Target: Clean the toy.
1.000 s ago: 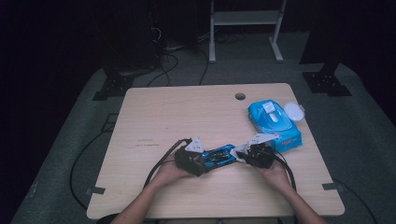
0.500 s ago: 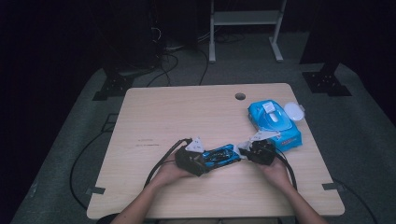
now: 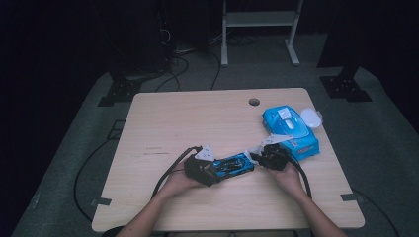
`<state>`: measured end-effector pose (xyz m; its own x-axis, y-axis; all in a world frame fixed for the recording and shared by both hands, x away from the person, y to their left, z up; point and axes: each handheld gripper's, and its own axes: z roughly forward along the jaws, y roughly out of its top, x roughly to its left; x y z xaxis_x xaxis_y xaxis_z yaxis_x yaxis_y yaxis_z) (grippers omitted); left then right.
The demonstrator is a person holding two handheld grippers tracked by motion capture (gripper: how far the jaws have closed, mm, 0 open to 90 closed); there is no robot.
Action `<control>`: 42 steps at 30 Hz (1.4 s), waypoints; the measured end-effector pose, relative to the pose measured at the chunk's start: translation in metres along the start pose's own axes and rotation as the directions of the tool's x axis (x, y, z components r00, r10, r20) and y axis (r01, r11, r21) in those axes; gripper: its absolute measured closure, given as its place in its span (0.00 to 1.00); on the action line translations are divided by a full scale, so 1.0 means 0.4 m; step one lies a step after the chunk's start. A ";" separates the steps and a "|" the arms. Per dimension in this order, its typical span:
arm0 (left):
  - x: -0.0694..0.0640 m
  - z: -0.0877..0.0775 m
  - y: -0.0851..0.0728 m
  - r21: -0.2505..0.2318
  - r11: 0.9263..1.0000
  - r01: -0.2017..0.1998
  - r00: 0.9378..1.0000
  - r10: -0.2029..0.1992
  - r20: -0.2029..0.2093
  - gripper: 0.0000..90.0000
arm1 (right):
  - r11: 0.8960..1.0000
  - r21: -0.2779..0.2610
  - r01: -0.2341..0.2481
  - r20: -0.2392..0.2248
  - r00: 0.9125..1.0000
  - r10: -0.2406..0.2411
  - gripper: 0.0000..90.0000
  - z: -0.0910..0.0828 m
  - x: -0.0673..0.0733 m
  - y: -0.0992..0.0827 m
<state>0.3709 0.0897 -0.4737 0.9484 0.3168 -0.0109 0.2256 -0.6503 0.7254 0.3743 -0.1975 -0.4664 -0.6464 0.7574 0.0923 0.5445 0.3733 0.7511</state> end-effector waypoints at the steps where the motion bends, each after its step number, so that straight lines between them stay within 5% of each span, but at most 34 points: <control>1: -0.001 0.001 0.001 -0.001 1.000 0.001 1.000 -0.001 -0.002 0.27 | 1.000 0.012 0.002 -0.009 1.000 -0.002 0.89 -0.010 0.001 -0.006; 9: -0.001 0.005 0.003 -0.002 1.000 0.001 1.000 -0.001 -0.003 0.27 | 1.000 -0.002 0.031 -0.057 0.998 -0.032 0.89 -0.041 0.041 -0.023; 12: -0.002 0.007 0.004 -0.005 1.000 0.001 1.000 -0.001 -0.005 0.27 | 0.999 -0.017 0.035 -0.110 0.993 -0.036 0.89 -0.033 0.062 -0.009; 20: -0.004 0.006 0.005 0.000 1.000 0.003 1.000 -0.003 -0.006 0.27 | 0.989 -0.032 0.143 -0.160 0.976 -0.146 0.89 0.000 0.164 0.019; 22: -0.004 0.006 0.005 0.000 1.000 0.000 1.000 0.000 -0.007 0.27 | 0.978 -0.018 0.206 -0.140 0.968 -0.207 0.88 0.006 0.186 0.019; 24: -0.004 0.005 0.005 0.002 1.000 0.002 1.000 -0.002 -0.007 0.27 | 0.976 -0.012 0.216 -0.131 0.968 -0.215 0.89 0.004 0.180 0.017; 25: -0.003 0.004 0.005 0.002 1.000 -0.002 1.000 0.002 -0.007 0.27 | 0.983 -0.013 0.184 -0.107 0.977 -0.185 0.89 -0.005 0.155 0.013; 30: -0.003 0.009 0.006 -0.007 1.000 0.002 1.000 -0.002 -0.004 0.27 | 0.990 -0.009 0.142 -0.070 0.987 -0.143 0.89 -0.022 0.122 -0.001; 36: -0.004 0.010 0.007 -0.005 1.000 0.008 1.000 -0.008 -0.005 0.27 | 0.983 -0.040 0.178 -0.132 0.974 -0.182 0.89 0.004 0.175 0.026; 42: -0.004 0.008 0.007 -0.002 1.000 0.005 1.000 -0.005 -0.004 0.27 | 0.974 -0.026 0.224 -0.212 0.951 -0.225 0.89 0.070 0.245 0.068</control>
<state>0.3706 0.0852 -0.4741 0.9464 0.3229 -0.0117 0.2298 -0.6470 0.7270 0.3405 -0.0982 -0.4553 -0.8502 0.5233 0.0574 0.3718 0.5198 0.7692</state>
